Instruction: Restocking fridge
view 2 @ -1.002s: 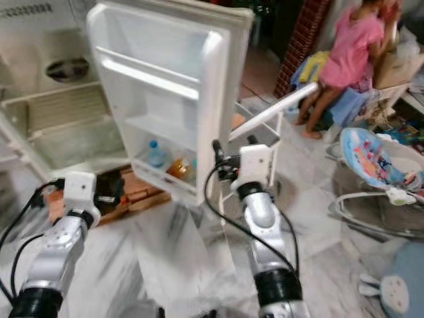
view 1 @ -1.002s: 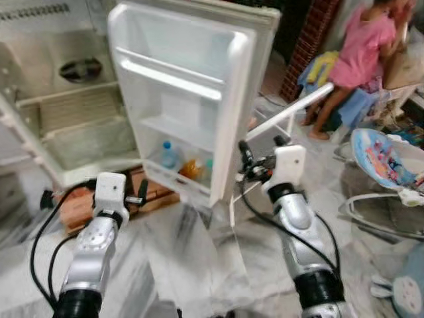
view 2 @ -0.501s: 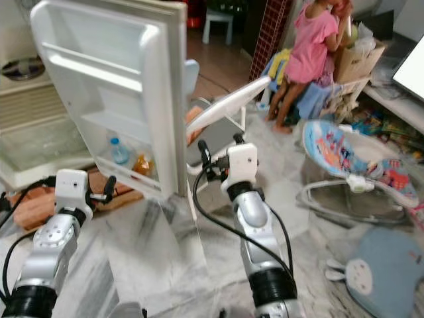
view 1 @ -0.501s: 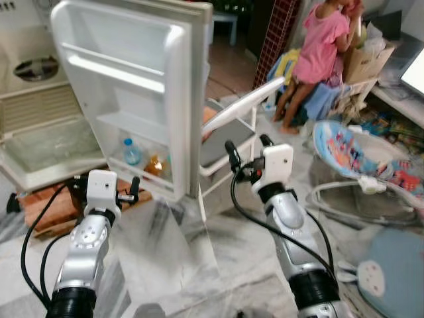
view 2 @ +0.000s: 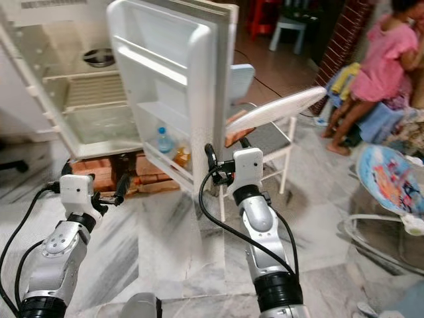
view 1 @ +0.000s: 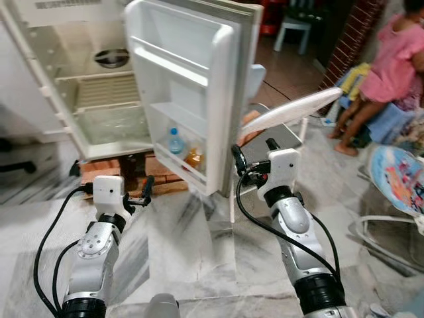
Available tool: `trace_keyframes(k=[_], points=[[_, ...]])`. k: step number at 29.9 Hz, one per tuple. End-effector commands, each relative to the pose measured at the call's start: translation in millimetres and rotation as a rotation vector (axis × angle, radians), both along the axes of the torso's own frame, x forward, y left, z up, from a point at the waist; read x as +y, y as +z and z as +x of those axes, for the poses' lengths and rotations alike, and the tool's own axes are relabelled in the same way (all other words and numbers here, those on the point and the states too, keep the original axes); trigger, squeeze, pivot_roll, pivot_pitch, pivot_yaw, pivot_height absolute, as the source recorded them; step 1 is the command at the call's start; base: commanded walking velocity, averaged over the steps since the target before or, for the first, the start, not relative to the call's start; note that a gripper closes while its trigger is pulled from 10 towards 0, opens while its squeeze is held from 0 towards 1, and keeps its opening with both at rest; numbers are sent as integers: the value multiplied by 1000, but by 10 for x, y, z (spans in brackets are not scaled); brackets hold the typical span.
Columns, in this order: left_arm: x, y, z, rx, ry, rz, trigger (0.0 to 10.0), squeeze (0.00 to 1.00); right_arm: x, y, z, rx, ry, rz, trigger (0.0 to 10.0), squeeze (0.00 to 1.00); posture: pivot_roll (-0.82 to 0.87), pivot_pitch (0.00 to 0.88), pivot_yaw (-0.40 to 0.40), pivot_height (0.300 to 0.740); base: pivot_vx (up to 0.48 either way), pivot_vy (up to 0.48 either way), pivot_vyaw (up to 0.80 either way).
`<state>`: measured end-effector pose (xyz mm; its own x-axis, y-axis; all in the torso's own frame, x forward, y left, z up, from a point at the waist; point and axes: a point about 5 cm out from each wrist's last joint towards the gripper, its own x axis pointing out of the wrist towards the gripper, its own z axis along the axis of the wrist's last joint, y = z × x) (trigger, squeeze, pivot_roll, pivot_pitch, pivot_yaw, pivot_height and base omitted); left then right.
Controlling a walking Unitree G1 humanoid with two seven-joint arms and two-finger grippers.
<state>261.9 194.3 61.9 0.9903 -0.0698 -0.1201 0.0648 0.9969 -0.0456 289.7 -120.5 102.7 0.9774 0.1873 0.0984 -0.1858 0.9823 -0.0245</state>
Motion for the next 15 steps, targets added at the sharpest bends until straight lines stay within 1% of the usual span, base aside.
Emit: trace_keyframes(k=[1, 2, 4, 7, 10, 12, 15], points=[[7, 38, 5, -12, 1, 12, 10000, 0, -132, -46, -9, 33, -73, -11, 10000, 0, 114, 11, -18, 740, 0, 0, 0], [5, 32, -4, -12, -11, 14, 10000, 0, -168, -92, -10, 65, -101, 0, 10000, 0, 114, 11, -18, 740, 0, 0, 0], [5, 31, -5, -12, -14, 14, 10000, 0, -175, -101, -11, 71, -106, 3, 10000, 0, 114, 11, -18, 740, 0, 0, 0], [-10, 51, 15, -24, -32, 9, 10000, 0, -146, -52, 24, 49, -84, 5, 10000, 0, 110, 14, -17, 740, 331, 0, 0], [-36, 57, 37, -32, -47, 8, 10000, 0, -101, 16, 60, 14, -58, -13, 10000, 0, 110, 16, -18, 740, 411, 0, 0], [-60, 45, 33, -29, -55, 20, 10000, 0, -94, 34, 80, 10, -55, -19, 10000, 0, 110, 16, -18, 740, 471, 0, 772], [-69, 40, 22, -26, -57, 28, 10000, 0, -87, 33, 88, 17, -53, -3, 10000, 0, 113, 20, -20, 740, 444, 0, 773]])
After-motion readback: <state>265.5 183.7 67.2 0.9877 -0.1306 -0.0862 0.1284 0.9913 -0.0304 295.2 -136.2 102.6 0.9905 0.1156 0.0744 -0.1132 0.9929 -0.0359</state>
